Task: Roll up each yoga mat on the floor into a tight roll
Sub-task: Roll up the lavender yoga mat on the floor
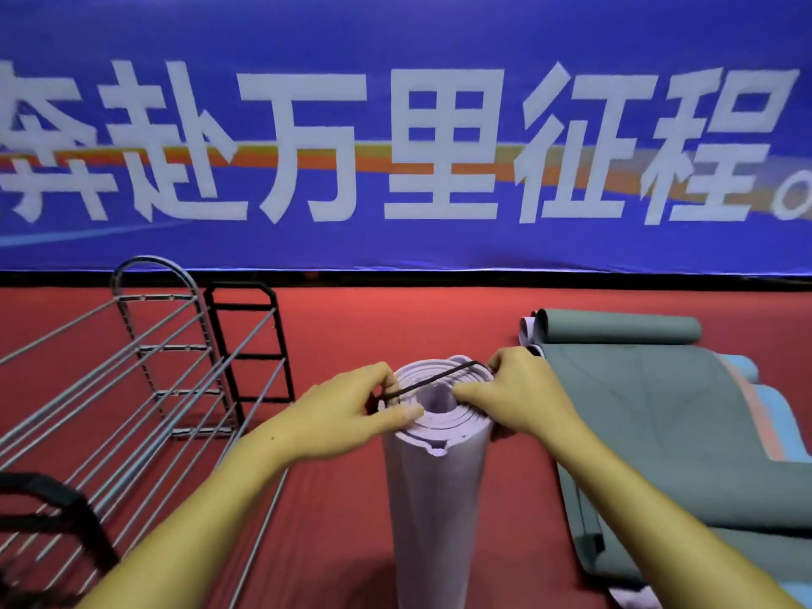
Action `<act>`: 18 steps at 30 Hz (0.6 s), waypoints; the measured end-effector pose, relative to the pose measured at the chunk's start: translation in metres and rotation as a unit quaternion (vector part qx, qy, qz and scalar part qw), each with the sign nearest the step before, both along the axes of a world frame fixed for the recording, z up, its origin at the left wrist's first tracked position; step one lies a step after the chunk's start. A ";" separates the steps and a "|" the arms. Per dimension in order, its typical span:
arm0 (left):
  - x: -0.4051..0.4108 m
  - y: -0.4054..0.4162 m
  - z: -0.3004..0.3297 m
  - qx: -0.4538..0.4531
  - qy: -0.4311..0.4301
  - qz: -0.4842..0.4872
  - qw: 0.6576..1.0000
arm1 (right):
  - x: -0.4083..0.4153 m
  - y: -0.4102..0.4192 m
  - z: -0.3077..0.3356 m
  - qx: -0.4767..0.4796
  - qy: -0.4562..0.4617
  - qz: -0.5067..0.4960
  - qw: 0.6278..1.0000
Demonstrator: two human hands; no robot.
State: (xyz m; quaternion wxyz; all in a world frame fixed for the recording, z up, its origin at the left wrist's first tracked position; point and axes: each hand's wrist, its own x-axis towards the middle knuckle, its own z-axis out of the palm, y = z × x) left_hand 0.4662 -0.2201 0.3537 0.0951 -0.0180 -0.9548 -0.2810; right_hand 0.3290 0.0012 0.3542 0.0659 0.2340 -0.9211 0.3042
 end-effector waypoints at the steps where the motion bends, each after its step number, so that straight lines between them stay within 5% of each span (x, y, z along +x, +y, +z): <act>1: 0.001 0.001 0.001 0.023 -0.018 0.004 1.000 | -0.002 -0.002 0.001 0.004 0.001 -0.002 1.000; 5: -0.002 0.009 0.002 -0.076 0.000 0.014 0.997 | -0.006 -0.008 0.004 0.008 0.008 -0.012 1.000; 18: -0.015 -0.001 -0.019 -0.026 0.093 0.084 0.992 | -0.006 -0.007 -0.008 -0.098 -0.010 -0.014 0.995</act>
